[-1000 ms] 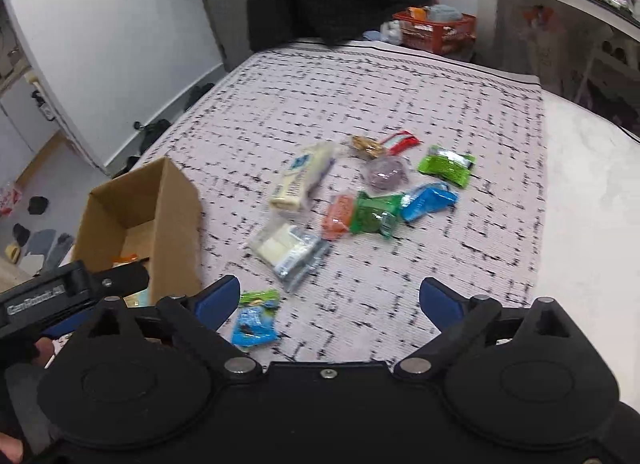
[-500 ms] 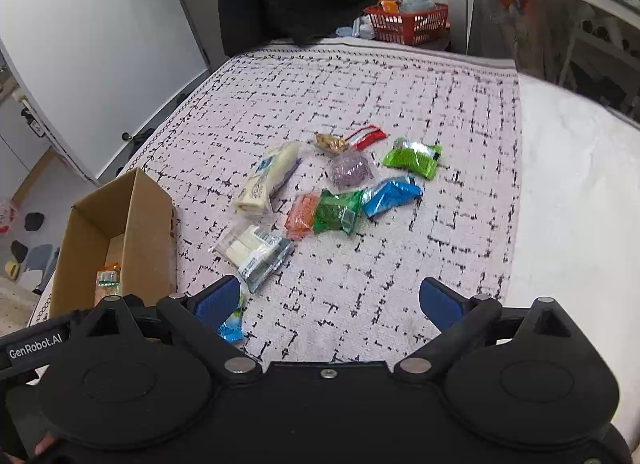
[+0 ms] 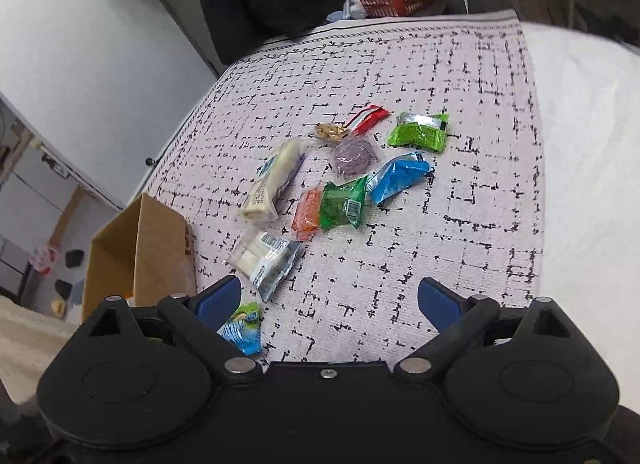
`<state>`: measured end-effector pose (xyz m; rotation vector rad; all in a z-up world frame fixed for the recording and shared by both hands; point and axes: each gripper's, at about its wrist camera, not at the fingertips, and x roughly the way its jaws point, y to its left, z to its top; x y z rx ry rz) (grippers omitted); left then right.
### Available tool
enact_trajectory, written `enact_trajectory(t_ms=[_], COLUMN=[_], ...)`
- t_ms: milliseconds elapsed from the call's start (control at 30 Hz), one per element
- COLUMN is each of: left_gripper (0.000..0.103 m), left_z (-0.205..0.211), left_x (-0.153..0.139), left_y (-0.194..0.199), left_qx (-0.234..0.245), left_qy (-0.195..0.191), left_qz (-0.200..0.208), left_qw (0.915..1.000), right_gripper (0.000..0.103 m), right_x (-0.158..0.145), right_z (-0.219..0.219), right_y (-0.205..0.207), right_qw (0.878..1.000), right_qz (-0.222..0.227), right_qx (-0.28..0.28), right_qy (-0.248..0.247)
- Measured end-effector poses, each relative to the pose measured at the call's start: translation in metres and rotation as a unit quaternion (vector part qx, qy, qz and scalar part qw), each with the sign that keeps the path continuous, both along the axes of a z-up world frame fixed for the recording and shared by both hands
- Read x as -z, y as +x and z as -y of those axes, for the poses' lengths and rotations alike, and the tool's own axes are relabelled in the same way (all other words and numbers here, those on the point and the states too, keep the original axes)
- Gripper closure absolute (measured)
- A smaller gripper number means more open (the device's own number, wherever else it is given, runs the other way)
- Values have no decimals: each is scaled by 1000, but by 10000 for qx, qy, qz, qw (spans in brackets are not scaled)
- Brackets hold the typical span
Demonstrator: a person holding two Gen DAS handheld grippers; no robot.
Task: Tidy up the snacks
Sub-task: 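Move both tools back toward the remaining snacks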
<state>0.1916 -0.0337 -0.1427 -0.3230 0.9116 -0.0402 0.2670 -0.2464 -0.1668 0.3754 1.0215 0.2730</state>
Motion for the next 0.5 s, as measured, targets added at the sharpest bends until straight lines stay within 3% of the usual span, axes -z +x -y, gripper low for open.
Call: enact_trajectory(t_ms=[67, 133, 500], left_gripper=[5, 7, 31], left_z=[6, 11, 28], left_x=[1, 5, 27], left_y=[0, 2, 18], left_qx=[51, 69, 10], left_qy=[38, 63, 338], left_qz=[44, 57, -195], left_qw=[10000, 9999, 9992], right_gripper=[9, 17, 39], right_x=[4, 9, 39], right_z=[3, 3, 4], right_y=[4, 9, 38], right_qw=[10000, 9999, 9980], right_qz=[-28, -51, -251], right_qx=[23, 16, -49], right_qy=[92, 152, 577])
